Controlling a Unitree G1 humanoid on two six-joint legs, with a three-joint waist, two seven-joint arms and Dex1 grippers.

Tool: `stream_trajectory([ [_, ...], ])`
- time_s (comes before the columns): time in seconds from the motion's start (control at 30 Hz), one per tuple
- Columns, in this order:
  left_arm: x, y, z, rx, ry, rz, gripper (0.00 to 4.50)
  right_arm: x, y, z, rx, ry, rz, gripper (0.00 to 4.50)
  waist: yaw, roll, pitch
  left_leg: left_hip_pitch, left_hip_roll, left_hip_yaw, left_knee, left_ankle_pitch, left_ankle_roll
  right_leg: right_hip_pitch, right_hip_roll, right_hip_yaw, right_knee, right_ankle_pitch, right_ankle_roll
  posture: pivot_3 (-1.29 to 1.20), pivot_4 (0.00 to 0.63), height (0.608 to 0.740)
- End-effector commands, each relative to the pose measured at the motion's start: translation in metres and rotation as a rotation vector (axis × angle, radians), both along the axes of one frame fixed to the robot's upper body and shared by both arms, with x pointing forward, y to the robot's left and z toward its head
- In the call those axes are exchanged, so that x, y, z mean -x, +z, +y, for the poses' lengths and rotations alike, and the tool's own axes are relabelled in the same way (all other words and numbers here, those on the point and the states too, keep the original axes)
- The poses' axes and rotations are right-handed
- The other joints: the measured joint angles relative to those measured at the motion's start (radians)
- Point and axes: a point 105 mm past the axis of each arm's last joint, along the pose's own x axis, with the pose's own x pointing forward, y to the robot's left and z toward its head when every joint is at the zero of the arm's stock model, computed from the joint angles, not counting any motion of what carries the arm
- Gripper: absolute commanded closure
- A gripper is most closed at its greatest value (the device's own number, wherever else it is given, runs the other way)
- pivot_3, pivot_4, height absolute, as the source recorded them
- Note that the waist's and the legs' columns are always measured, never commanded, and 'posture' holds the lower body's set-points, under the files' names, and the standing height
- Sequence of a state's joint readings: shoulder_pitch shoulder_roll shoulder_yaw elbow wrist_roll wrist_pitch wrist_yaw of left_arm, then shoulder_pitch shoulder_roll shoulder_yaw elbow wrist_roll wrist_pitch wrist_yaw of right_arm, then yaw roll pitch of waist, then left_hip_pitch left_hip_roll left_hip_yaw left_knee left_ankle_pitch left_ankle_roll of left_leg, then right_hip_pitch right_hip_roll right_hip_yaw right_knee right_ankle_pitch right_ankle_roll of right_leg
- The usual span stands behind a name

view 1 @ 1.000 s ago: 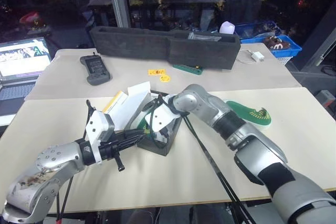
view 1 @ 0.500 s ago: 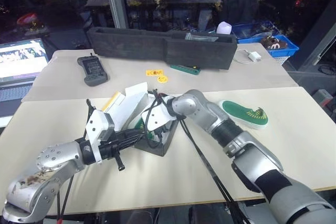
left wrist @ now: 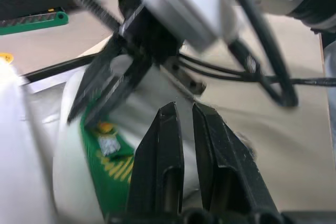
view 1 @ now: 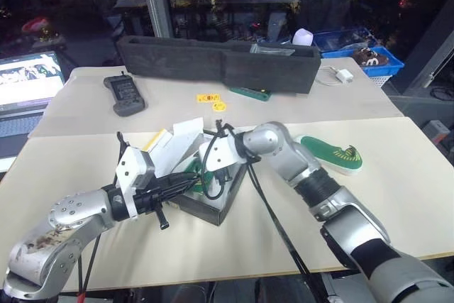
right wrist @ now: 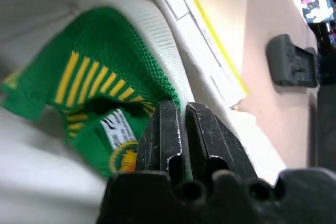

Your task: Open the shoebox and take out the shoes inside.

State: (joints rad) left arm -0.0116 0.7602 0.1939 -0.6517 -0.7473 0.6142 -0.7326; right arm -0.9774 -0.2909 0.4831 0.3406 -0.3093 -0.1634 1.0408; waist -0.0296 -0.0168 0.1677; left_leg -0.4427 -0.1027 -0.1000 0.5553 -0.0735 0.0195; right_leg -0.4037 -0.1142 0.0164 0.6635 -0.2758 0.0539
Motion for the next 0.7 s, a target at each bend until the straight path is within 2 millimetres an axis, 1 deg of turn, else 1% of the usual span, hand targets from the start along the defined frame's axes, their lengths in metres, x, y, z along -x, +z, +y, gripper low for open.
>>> stream_trajectory([
  [0.03,0.0,0.007,-0.002,-0.006,-0.016,-0.035,4.0,-0.005,0.037,-0.004,-0.086,-0.014,-0.076,4.42,0.002,0.0,0.0,0.0,0.0,0.0,0.0,0.0,0.0,0.0,0.0,0.0,0.0,0.0,0.0,0.0,0.15,0.735],
  [0.1,0.0,0.007,-0.002,-0.006,-0.017,-0.034,4.0,-0.006,0.04,-0.006,-0.096,-0.022,-0.076,4.42,0.005,0.0,0.0,-0.001,0.0,0.0,0.0,0.0,0.0,0.0,0.0,0.0,0.0,-0.001,-0.001,0.0,0.15,0.735],
  [0.3,0.0,0.007,-0.001,-0.011,-0.017,-0.034,4.0,-0.007,0.063,-0.005,-0.206,-0.047,-0.05,4.42,0.005,0.0,0.0,-0.002,0.0,0.0,0.0,0.0,0.0,-0.001,0.0,0.0,0.0,0.0,-0.001,0.0,0.15,0.735],
  [0.47,0.0,0.007,-0.001,-0.013,-0.019,-0.034,4.0,-0.007,0.072,-0.007,-0.259,-0.065,-0.023,4.42,0.01,0.0,0.0,-0.002,0.0,0.0,0.0,0.0,0.0,-0.001,0.0,-0.001,0.0,0.002,-0.003,0.0,0.15,0.735],
  [0.63,0.0,0.007,0.0,-0.014,-0.021,-0.034,4.0,-0.005,0.086,-0.009,-0.335,-0.082,0.03,4.42,0.011,0.0,0.0,-0.003,0.0,0.0,0.0,0.0,0.0,-0.002,0.0,-0.001,0.0,0.002,-0.003,0.0,0.15,0.735],
  [0.7,0.0,0.006,-0.001,-0.012,-0.022,-0.033,4.0,-0.005,0.097,-0.012,-0.382,-0.095,0.061,4.42,0.012,0.0,0.0,-0.003,0.0,0.0,0.0,0.0,0.0,-0.002,0.0,-0.001,0.0,0.002,-0.003,0.0,0.15,0.735],
])
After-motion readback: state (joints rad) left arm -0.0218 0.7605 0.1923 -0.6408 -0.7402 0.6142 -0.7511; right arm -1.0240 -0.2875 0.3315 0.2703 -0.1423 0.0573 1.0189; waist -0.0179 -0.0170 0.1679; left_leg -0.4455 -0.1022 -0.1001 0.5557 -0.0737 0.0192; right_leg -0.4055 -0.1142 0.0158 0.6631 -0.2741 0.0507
